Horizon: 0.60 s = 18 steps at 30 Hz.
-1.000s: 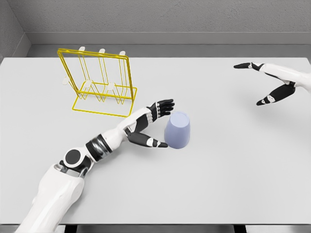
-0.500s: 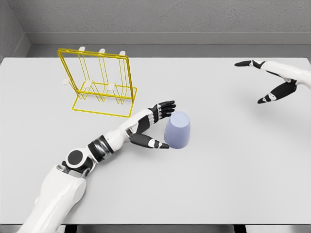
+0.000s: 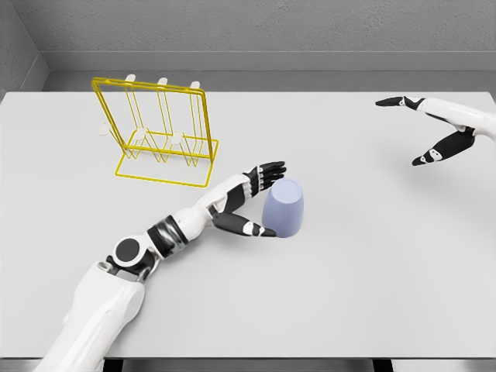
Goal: Place the cup on the cup holder with both arms
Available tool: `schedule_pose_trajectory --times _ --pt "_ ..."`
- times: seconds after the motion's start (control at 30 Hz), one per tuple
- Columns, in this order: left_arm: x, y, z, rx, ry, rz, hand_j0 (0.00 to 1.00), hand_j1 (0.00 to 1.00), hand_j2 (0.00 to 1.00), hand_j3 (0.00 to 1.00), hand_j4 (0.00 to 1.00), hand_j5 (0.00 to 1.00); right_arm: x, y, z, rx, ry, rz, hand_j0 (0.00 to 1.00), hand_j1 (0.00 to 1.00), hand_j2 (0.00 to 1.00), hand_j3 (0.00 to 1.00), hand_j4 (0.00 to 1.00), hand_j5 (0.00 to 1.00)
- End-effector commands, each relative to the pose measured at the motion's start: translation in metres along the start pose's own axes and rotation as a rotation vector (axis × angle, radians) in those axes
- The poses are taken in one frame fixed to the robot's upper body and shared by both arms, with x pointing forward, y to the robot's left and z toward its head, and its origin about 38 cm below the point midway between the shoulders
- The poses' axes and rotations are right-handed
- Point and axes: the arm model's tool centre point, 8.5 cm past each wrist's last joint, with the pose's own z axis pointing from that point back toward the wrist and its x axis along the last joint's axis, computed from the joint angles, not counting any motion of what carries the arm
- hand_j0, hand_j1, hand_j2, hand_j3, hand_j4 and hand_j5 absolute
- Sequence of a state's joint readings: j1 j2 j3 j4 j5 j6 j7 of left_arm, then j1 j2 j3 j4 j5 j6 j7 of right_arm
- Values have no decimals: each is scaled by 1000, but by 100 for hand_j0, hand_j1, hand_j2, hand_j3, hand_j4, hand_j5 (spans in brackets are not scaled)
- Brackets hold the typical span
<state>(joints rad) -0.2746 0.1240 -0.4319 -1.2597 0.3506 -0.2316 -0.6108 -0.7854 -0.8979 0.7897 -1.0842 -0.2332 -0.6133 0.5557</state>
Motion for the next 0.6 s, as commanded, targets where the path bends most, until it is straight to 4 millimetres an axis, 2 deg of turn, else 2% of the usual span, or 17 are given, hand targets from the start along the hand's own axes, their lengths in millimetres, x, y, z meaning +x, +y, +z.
schedule_pose_trajectory --times 0.0,0.57 --pt "0 -2 -2 0 -5 7 100 100 100 100 100 100 0 -1 1 -6 -1 -6 100 100 100 100 100 100" --pt "0 -3 -8 -4 -4 3 100 100 100 100 100 100 -1 -1 1 -7 2 -7 100 100 100 100 100 100"
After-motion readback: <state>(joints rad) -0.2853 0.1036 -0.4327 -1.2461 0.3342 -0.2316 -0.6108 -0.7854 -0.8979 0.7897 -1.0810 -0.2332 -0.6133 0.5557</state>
